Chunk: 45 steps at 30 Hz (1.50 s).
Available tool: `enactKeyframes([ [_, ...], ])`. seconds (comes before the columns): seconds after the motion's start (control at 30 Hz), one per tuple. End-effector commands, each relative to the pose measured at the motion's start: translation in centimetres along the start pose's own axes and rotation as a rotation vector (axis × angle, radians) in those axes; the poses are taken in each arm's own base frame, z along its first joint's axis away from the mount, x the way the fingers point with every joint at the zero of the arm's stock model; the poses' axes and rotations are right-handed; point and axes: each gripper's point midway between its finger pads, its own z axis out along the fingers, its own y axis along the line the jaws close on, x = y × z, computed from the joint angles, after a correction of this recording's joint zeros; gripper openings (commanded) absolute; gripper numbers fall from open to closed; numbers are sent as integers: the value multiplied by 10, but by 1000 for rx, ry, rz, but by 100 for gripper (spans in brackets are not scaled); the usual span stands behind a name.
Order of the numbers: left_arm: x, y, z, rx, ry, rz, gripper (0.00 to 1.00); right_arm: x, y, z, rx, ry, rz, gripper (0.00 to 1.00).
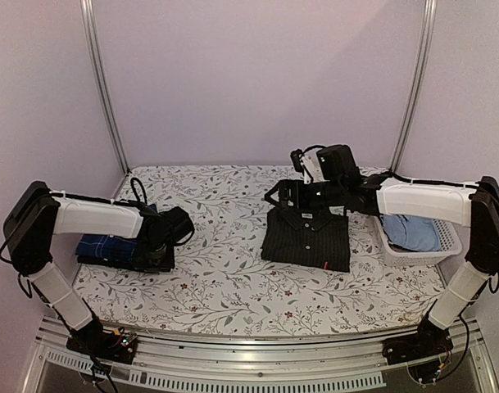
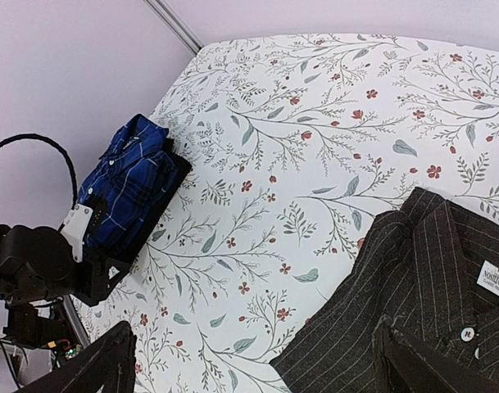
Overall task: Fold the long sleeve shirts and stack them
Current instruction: Move the square-folded shirt to the center of the board.
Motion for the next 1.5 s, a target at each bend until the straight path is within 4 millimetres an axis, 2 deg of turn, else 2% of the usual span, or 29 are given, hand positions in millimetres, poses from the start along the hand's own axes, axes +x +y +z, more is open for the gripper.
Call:
enactKeyframes([
  [0.0,-8,3,3,-61,-37,-7,39,-11,14,-13,-37,-38,-35,99],
  [0.2,-17,2,8,-107,-60,10,37,-3,9,-12,-28,-24,-29,99],
  [0.37,-18,6,14,-143,-70,20,31,0,8,-11,-35,-20,-24,99],
  [0.5,-20,7,19,-160,-68,26,21,3,7,-9,-37,-9,-20,99],
  [0.7,-21,1,21,-142,-61,43,0,6,5,-7,-26,-3,-18,99],
  [0.8,-26,-19,13,-68,-78,81,0,7,-2,-6,8,-2,-14,99],
  [0.9,-29,-53,-1,45,-98,140,0,6,-13,-8,61,-10,-8,99],
  [1.03,-22,-91,-17,146,-98,220,0,9,-28,-10,110,-6,8,99],
  [1.23,7,-127,-38,286,-41,297,0,18,-50,-16,177,4,25,99],
  [1.47,59,-142,-52,396,56,389,0,41,-67,-20,231,44,40,99],
])
